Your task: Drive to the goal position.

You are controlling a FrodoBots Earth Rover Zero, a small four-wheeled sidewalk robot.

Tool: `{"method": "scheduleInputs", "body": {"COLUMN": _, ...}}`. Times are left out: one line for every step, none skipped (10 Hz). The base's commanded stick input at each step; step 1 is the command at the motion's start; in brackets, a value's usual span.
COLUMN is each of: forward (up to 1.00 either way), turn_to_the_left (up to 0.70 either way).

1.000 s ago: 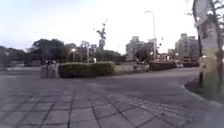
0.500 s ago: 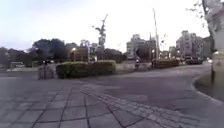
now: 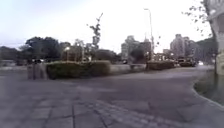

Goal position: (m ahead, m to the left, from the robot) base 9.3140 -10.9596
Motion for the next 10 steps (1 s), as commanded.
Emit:
{"method": "scheduleInputs", "body": {"forward": 0.70, "turn_to_the_left": -0.35}}
{"method": "scheduleInputs", "body": {"forward": 0.70, "turn_to_the_left": -0.35}}
{"method": "scheduleInputs", "body": {"forward": 0.70, "turn_to_the_left": -0.35}}
{"method": "scheduleInputs", "body": {"forward": 0.70, "turn_to_the_left": -0.35}}
{"method": "scheduleInputs", "body": {"forward": 0.70, "turn_to_the_left": -0.35}}
{"method": "scheduleInputs", "body": {"forward": 0.70, "turn_to_the_left": -0.35}}
{"method": "scheduleInputs", "body": {"forward": 0.70, "turn_to_the_left": -0.16}}
{"method": "scheduleInputs", "body": {"forward": 0.70, "turn_to_the_left": 0.00}}
{"method": "scheduleInputs", "body": {"forward": 0.70, "turn_to_the_left": 0.00}}
{"method": "scheduleInputs", "body": {"forward": 0.70, "turn_to_the_left": 0.00}}
